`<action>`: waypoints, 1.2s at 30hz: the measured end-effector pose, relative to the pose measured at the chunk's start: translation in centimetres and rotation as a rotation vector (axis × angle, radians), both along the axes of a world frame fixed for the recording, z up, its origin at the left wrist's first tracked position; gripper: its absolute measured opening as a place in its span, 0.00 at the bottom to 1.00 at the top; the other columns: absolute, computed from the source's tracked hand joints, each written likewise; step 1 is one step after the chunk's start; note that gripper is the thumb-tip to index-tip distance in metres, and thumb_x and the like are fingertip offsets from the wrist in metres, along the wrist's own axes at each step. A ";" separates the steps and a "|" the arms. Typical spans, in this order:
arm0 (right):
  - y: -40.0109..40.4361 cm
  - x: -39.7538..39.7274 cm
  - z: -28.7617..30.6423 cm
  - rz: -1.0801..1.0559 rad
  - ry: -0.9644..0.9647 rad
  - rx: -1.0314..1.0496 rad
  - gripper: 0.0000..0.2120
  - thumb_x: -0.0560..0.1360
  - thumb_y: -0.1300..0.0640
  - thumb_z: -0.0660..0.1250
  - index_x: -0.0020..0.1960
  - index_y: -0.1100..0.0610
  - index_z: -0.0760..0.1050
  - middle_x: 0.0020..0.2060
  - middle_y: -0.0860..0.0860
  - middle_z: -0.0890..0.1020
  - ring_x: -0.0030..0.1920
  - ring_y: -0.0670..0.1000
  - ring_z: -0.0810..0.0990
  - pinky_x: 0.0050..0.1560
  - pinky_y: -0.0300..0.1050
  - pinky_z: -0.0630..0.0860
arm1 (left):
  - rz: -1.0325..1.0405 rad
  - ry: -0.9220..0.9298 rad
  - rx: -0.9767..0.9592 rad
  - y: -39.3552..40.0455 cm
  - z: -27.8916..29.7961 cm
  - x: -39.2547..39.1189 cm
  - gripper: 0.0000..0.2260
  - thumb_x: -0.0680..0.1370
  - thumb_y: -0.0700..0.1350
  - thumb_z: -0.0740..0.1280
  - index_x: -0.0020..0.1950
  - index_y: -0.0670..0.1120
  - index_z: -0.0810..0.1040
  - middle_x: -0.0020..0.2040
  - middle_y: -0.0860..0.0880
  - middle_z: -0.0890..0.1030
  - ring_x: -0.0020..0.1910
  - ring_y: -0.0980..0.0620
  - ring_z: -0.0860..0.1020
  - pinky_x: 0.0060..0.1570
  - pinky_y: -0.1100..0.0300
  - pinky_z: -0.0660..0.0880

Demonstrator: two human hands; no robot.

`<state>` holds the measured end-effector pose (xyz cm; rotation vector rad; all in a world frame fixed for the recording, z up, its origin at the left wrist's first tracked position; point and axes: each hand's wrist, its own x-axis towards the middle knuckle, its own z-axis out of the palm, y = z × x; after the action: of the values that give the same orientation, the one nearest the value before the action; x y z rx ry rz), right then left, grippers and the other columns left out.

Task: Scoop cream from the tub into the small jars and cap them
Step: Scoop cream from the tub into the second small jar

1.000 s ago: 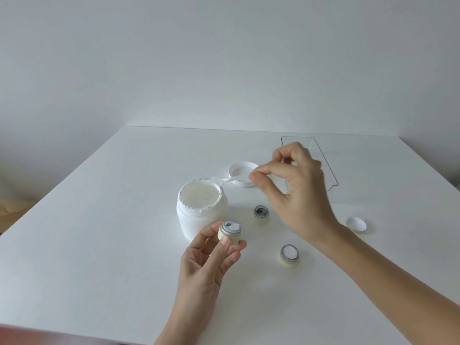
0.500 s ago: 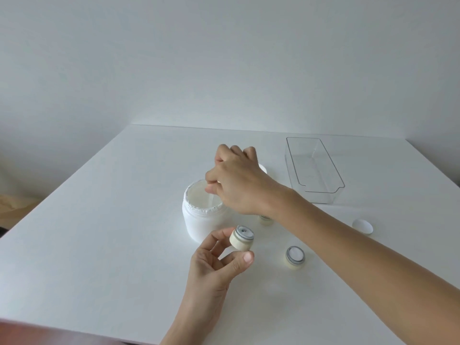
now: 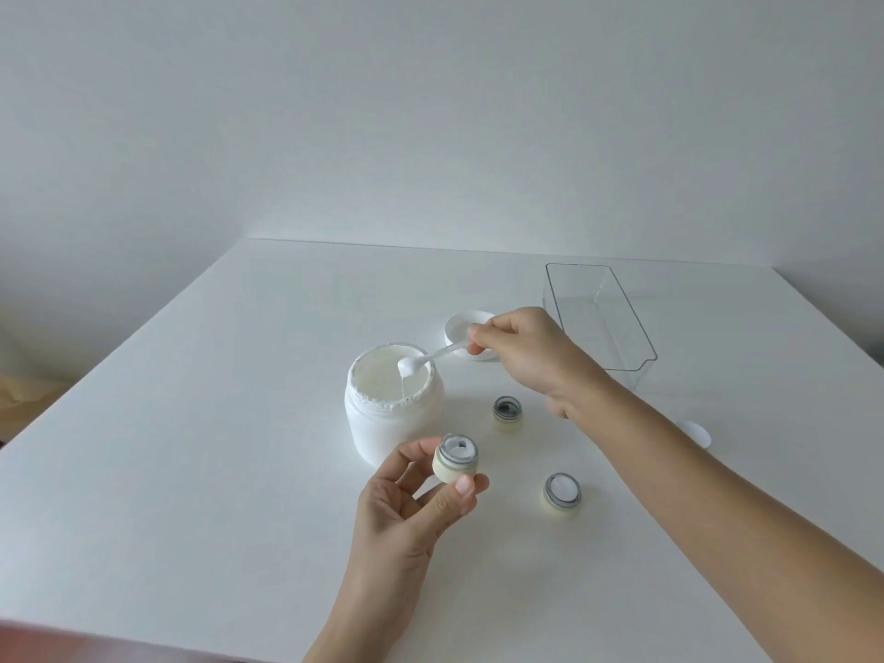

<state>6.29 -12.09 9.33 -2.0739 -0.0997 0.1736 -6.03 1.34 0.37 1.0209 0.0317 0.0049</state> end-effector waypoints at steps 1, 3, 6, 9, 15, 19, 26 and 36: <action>-0.2 0.0 -0.1 0.002 0.038 0.053 0.13 0.78 0.52 0.63 0.38 0.54 0.79 0.40 0.40 0.79 0.46 0.42 0.74 0.44 0.33 0.65 | 0.003 -0.004 0.005 0.0 0.0 0.0 0.14 0.64 0.39 0.78 0.48 0.47 0.83 0.47 0.48 0.85 0.46 0.42 0.85 0.44 0.61 0.80; -0.7 -0.2 -0.2 -0.001 0.096 0.124 0.12 0.77 0.52 0.64 0.37 0.53 0.79 0.40 0.40 0.77 0.43 0.36 0.71 0.44 0.34 0.64 | 0.015 -0.008 0.007 0.0 0.0 0.0 0.14 0.64 0.40 0.78 0.48 0.48 0.84 0.47 0.49 0.85 0.47 0.42 0.86 0.44 0.61 0.80; -1.9 -0.7 -0.6 -0.015 0.131 0.177 0.13 0.76 0.51 0.66 0.34 0.52 0.80 0.39 0.41 0.78 0.41 0.39 0.70 0.56 0.42 0.62 | 0.031 -0.011 0.010 0.0 0.1 0.0 0.14 0.64 0.40 0.78 0.49 0.48 0.84 0.47 0.48 0.86 0.48 0.41 0.86 0.44 0.61 0.80; -3.3 -1.8 -1.1 -0.018 0.144 0.183 0.14 0.75 0.49 0.67 0.33 0.52 0.80 0.33 0.37 0.79 0.41 0.39 0.70 0.56 0.43 0.61 | 0.036 -0.013 -0.002 0.0 0.0 0.0 0.15 0.64 0.40 0.78 0.50 0.47 0.84 0.48 0.48 0.86 0.48 0.41 0.85 0.44 0.61 0.80; -4.8 -3.7 -1.9 0.023 0.153 0.151 0.13 0.76 0.51 0.67 0.34 0.53 0.81 0.34 0.39 0.83 0.41 0.32 0.76 0.46 0.32 0.65 | 0.037 -0.028 -0.014 0.0 0.0 0.2 0.15 0.64 0.40 0.77 0.50 0.48 0.85 0.48 0.49 0.86 0.49 0.41 0.85 0.44 0.62 0.80; -4.4 -4.4 -2.0 0.023 0.123 0.105 0.13 0.76 0.51 0.66 0.35 0.54 0.81 0.39 0.44 0.83 0.48 0.38 0.77 0.44 0.31 0.64 | 0.051 -0.022 -0.015 0.0 -0.1 0.2 0.15 0.64 0.40 0.77 0.50 0.48 0.84 0.47 0.48 0.86 0.48 0.41 0.86 0.44 0.62 0.80; -5.1 -4.5 -1.9 -0.013 0.021 -0.027 0.15 0.76 0.47 0.65 0.34 0.52 0.81 0.28 0.48 0.64 0.34 0.50 0.64 0.39 0.45 0.63 | 0.054 -0.025 -0.005 0.1 -0.3 0.2 0.15 0.65 0.40 0.77 0.51 0.47 0.84 0.48 0.48 0.86 0.49 0.42 0.85 0.45 0.61 0.80; -5.3 -6.7 -2.5 -0.094 -0.543 0.047 0.10 0.76 0.49 0.65 0.41 0.52 0.82 0.39 0.45 0.76 0.47 0.45 0.75 0.51 0.36 0.70 | 0.033 0.056 -0.121 0.0 -0.2 0.2 0.11 0.71 0.40 0.72 0.52 0.40 0.82 0.49 0.37 0.83 0.47 0.43 0.86 0.43 0.61 0.82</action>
<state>-0.39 -17.42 6.79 -2.0238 -0.3313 -0.4488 -5.87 1.39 0.17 0.8996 0.0984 0.0046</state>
